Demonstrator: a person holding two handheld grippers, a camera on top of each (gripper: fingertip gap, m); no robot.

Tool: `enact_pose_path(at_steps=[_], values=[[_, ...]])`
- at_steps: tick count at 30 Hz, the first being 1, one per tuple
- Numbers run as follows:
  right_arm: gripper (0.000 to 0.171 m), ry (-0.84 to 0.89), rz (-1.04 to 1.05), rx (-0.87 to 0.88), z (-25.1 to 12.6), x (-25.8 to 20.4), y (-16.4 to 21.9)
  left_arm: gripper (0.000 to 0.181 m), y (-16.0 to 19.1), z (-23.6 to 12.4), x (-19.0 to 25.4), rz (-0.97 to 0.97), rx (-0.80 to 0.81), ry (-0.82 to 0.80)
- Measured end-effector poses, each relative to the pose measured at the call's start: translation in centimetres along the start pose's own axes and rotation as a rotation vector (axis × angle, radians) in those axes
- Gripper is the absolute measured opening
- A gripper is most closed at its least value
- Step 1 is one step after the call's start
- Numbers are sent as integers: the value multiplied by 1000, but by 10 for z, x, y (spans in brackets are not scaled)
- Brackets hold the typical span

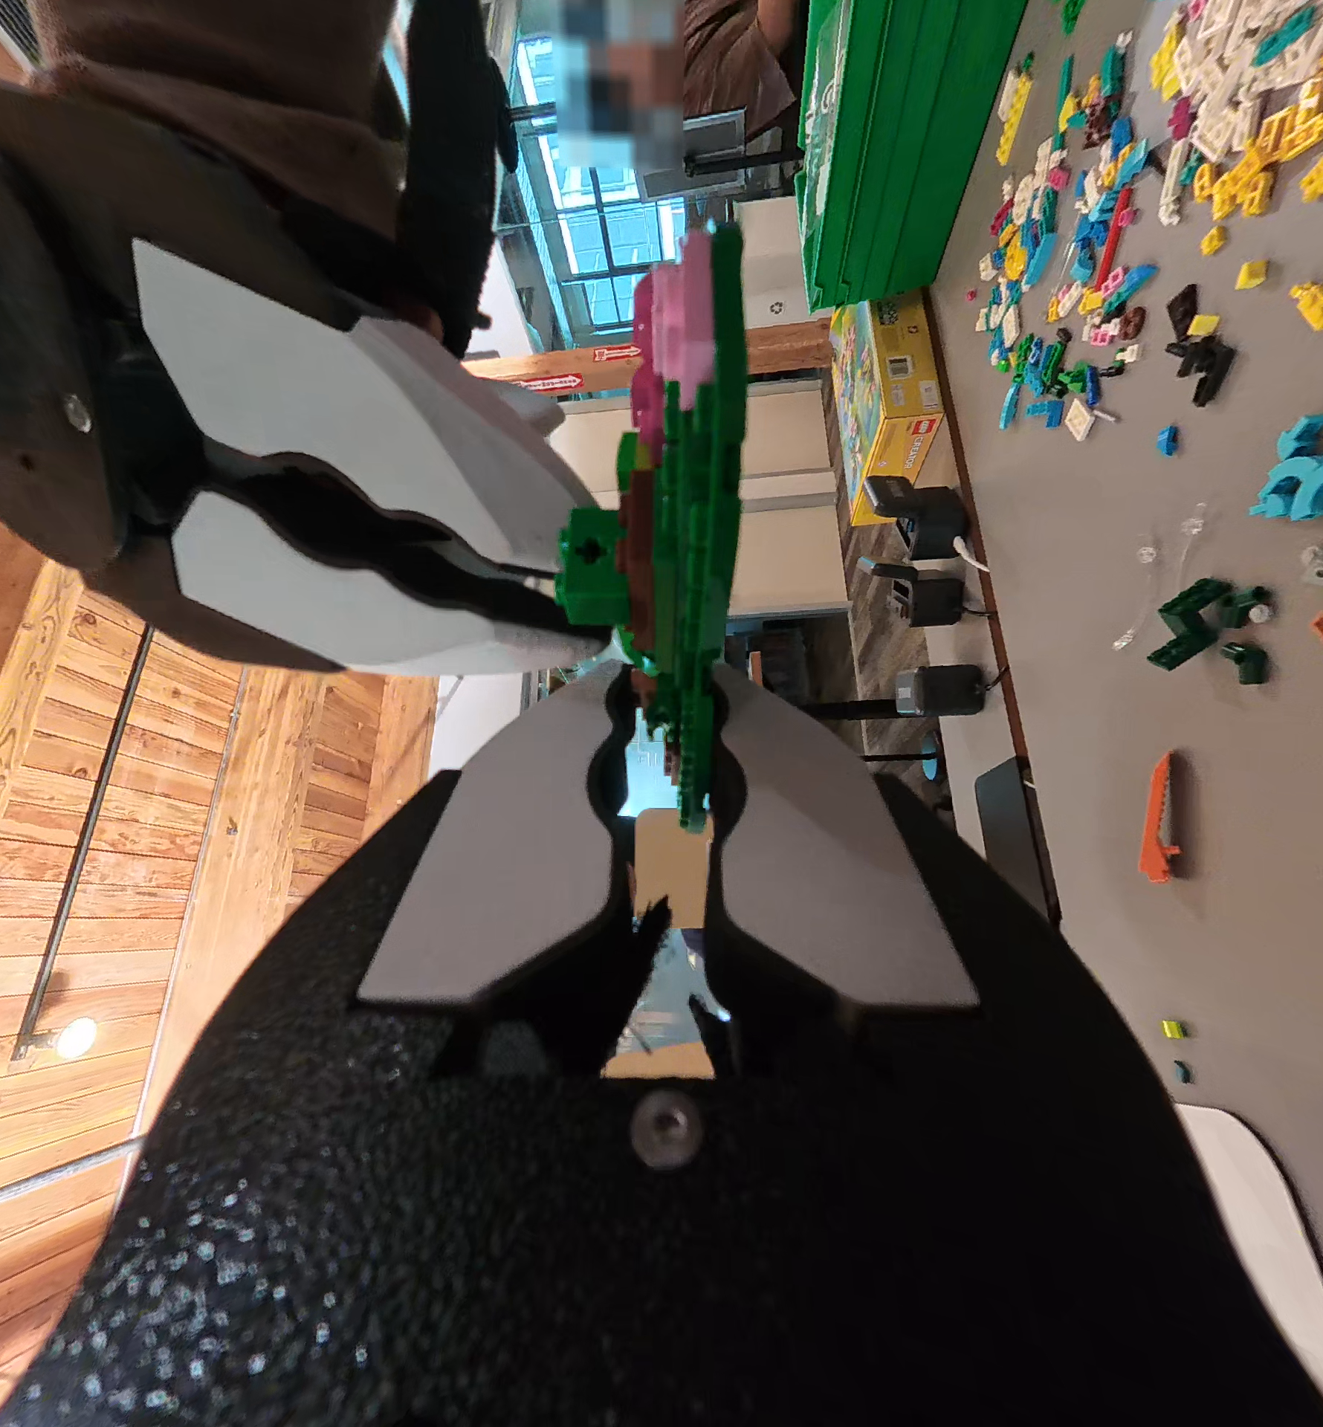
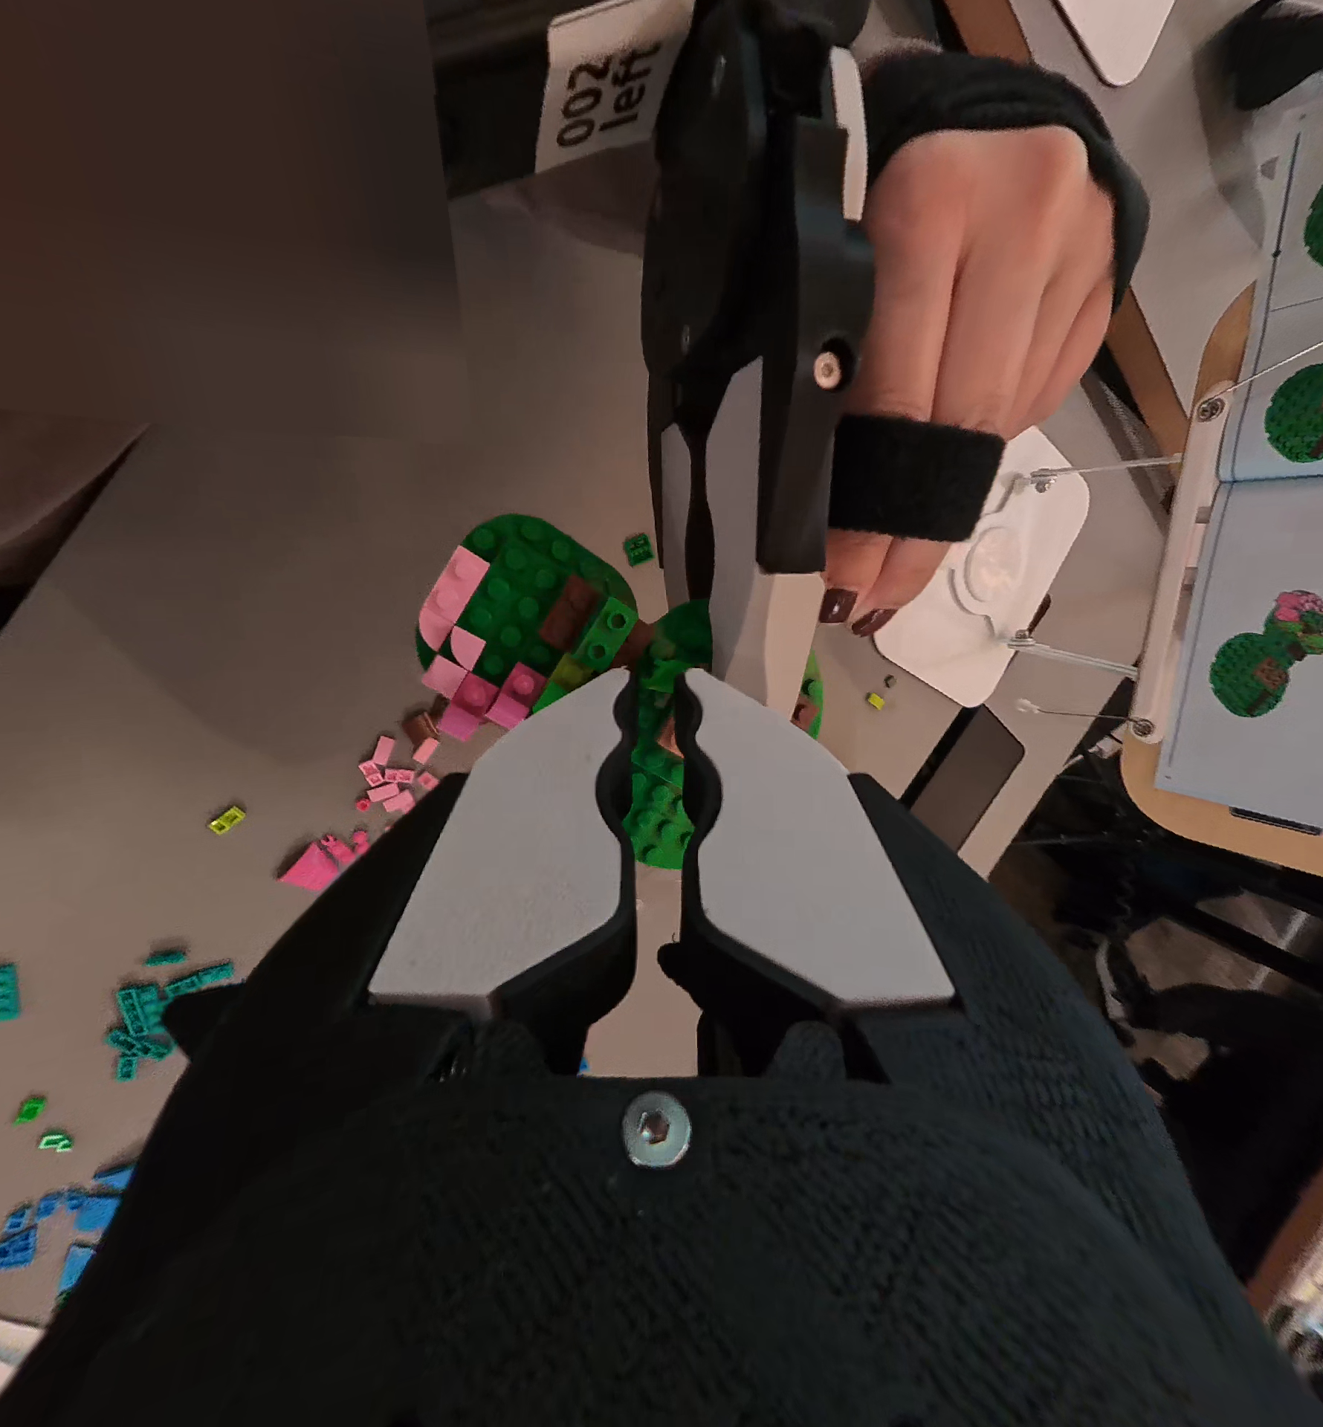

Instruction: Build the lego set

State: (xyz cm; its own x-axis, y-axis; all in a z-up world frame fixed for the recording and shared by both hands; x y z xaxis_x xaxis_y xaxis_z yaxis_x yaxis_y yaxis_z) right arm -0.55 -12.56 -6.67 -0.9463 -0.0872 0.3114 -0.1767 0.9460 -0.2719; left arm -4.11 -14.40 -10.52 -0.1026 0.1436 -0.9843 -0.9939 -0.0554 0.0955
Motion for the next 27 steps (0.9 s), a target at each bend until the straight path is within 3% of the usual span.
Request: enact_pose_path(at_steps=[20, 27], values=[[2, 138, -54, -49, 0, 2, 1, 15, 2, -2, 0, -67, 12, 32], [2, 378, -119, 202, -23, -1, -15, 15, 0, -9, -8, -339, 159, 70]])
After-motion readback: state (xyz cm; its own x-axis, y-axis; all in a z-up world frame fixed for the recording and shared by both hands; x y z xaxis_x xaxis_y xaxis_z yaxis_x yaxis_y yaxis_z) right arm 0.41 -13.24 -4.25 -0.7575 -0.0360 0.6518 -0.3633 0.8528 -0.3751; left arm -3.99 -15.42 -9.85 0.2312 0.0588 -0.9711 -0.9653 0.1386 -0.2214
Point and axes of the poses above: each gripper's, where its closed fingertips meet, z out along the fingers, y out of its underside, x = y × z across the jaws, the point moved 4 cm from there along -z, back along the fingers, and after that the axes turned 5 degrees about -y, right-handed, at the moved point
